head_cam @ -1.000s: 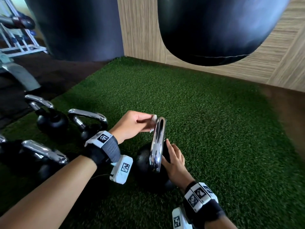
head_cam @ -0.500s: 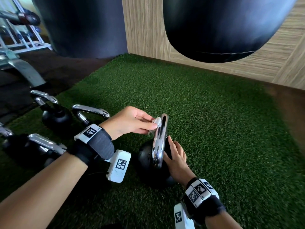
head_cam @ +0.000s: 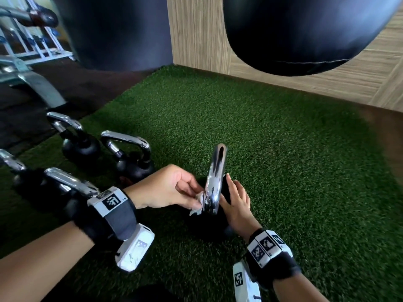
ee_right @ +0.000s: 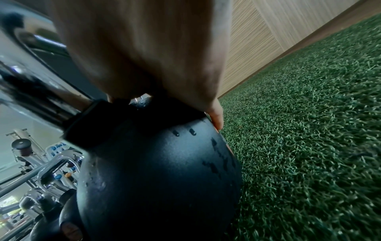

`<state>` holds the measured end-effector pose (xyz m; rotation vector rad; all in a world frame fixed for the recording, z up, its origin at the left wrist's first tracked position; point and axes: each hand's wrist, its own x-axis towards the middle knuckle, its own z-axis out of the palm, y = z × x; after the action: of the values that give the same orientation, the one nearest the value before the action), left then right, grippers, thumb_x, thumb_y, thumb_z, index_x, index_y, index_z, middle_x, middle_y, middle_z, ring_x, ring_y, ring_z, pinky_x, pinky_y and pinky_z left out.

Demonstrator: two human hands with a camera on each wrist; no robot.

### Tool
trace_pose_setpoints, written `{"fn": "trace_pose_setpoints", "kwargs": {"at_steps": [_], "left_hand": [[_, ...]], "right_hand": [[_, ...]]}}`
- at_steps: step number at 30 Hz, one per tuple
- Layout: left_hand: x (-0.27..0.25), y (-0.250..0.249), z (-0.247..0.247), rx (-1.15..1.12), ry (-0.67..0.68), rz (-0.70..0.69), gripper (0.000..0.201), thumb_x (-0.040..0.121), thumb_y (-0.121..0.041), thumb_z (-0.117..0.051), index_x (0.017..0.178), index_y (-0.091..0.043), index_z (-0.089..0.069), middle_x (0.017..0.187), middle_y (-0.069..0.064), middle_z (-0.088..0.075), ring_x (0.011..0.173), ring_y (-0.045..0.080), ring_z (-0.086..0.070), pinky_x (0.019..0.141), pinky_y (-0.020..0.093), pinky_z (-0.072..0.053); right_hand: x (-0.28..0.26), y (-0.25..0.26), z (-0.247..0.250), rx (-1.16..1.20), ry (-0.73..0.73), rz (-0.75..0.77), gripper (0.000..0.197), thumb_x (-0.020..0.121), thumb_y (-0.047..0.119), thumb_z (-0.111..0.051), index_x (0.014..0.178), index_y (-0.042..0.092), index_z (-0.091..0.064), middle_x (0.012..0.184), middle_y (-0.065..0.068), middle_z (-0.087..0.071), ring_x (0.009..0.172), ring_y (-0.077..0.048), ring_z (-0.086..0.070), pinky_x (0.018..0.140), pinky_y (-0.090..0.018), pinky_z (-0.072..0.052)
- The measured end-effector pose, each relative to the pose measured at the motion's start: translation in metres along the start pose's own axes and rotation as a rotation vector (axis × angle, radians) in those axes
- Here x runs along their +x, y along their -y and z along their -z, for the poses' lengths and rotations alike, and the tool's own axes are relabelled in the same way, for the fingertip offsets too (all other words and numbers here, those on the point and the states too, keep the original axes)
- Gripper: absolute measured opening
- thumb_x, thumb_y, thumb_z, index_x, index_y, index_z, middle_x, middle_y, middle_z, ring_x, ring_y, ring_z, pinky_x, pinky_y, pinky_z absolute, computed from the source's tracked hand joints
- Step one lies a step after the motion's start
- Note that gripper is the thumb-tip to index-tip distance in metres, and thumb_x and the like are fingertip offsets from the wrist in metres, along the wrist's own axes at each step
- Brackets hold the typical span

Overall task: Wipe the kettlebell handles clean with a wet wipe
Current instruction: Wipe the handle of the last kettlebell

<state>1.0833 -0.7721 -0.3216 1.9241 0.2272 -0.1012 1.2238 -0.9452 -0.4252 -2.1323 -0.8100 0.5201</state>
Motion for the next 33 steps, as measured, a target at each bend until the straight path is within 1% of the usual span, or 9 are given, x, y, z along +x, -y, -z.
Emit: {"fn": "trace_pose_setpoints", "kwargs": {"at_steps": [7,10,13,16,19,22,25,27,33], "left_hand": [[0.006,0.021,-0.022,0.117,-0.107,0.049,0.026,0.069,-0.002,-0.092,0.088,-0.011,-0.077,0.087,0.008,-0.080,0.077,0.012,-0.074,0.073,0.025,-0.057],[0.006,0.017,-0.019,0.128,-0.131,0.032,0.026,0.071,-0.002,-0.091,0.089,-0.017,-0.079,0.087,0.005,-0.080,0.078,0.011,-0.074,0.076,0.029,-0.059],[0.001,0.000,-0.006,0.008,-0.281,-0.018,0.025,0.075,-0.005,-0.087,0.095,-0.018,-0.080,0.091,0.004,-0.081,0.082,0.016,-0.078,0.074,0.027,-0.062],[-0.005,-0.027,0.007,-0.231,-0.395,-0.045,0.030,0.073,-0.009,-0.086,0.102,-0.009,-0.080,0.098,0.008,-0.080,0.086,0.019,-0.078,0.071,0.022,-0.062],[-0.010,-0.050,0.009,-0.340,-0.331,-0.068,0.033,0.070,-0.014,-0.084,0.103,-0.011,-0.080,0.094,0.004,-0.079,0.088,0.014,-0.077,0.073,0.020,-0.061],[-0.010,-0.060,0.006,-0.375,-0.228,-0.077,0.041,0.071,-0.016,-0.084,0.111,-0.011,-0.073,0.094,0.005,-0.077,0.091,0.015,-0.076,0.077,0.023,-0.060],[-0.007,-0.062,0.003,-0.431,-0.228,-0.092,0.036,0.065,-0.022,-0.087,0.098,-0.014,-0.073,0.090,0.006,-0.077,0.086,0.015,-0.076,0.075,0.024,-0.061],[-0.006,-0.061,0.000,-0.416,-0.198,-0.121,0.022,0.069,-0.023,-0.085,0.089,-0.018,-0.078,0.089,0.006,-0.077,0.086,0.016,-0.076,0.076,0.024,-0.061],[-0.007,-0.067,0.006,-0.201,-0.063,-0.111,0.026,0.090,-0.041,-0.068,0.105,-0.022,-0.080,0.112,0.003,-0.078,0.093,0.026,-0.078,0.070,0.024,-0.061]], "right_hand": [[-0.003,0.004,0.002,-0.032,-0.013,0.017,0.067,0.101,0.050,-0.042,0.159,0.033,-0.013,0.164,-0.010,-0.017,0.152,-0.028,-0.010,0.124,-0.045,-0.005],[-0.013,0.018,0.015,-0.077,0.022,-0.024,0.063,0.101,0.048,-0.046,0.157,0.034,-0.023,0.161,-0.008,-0.027,0.149,-0.029,-0.024,0.122,-0.050,-0.021],[-0.030,0.038,0.040,-0.148,-0.159,0.054,0.042,0.097,0.033,-0.061,0.138,0.029,-0.054,0.131,-0.003,-0.062,0.116,-0.021,-0.062,0.098,-0.043,-0.053],[-0.049,0.068,0.065,-0.038,-0.424,0.297,0.035,0.091,0.019,-0.072,0.126,0.023,-0.067,0.111,0.005,-0.070,0.084,-0.005,-0.066,0.074,-0.020,-0.057],[-0.063,0.099,0.083,0.095,-0.397,0.522,0.039,0.083,0.024,-0.080,0.121,0.024,-0.072,0.096,0.008,-0.071,0.075,-0.005,-0.067,0.070,-0.019,-0.057],[-0.069,0.113,0.088,0.145,-0.328,0.591,0.045,0.077,0.028,-0.084,0.121,0.022,-0.073,0.101,0.010,-0.072,0.084,-0.005,-0.069,0.078,-0.022,-0.056],[-0.070,0.114,0.086,0.182,-0.359,0.583,0.046,0.075,0.029,-0.084,0.119,0.019,-0.074,0.103,0.008,-0.074,0.087,-0.006,-0.071,0.080,-0.028,-0.058],[-0.068,0.112,0.084,0.196,-0.394,0.575,0.044,0.075,0.028,-0.085,0.116,0.018,-0.075,0.102,0.008,-0.075,0.083,-0.005,-0.071,0.076,-0.025,-0.059],[-0.058,0.098,0.079,0.402,-0.324,0.441,0.028,0.078,0.020,-0.085,0.106,0.019,-0.079,0.096,0.007,-0.077,0.083,-0.010,-0.075,0.076,-0.033,-0.062]]}}
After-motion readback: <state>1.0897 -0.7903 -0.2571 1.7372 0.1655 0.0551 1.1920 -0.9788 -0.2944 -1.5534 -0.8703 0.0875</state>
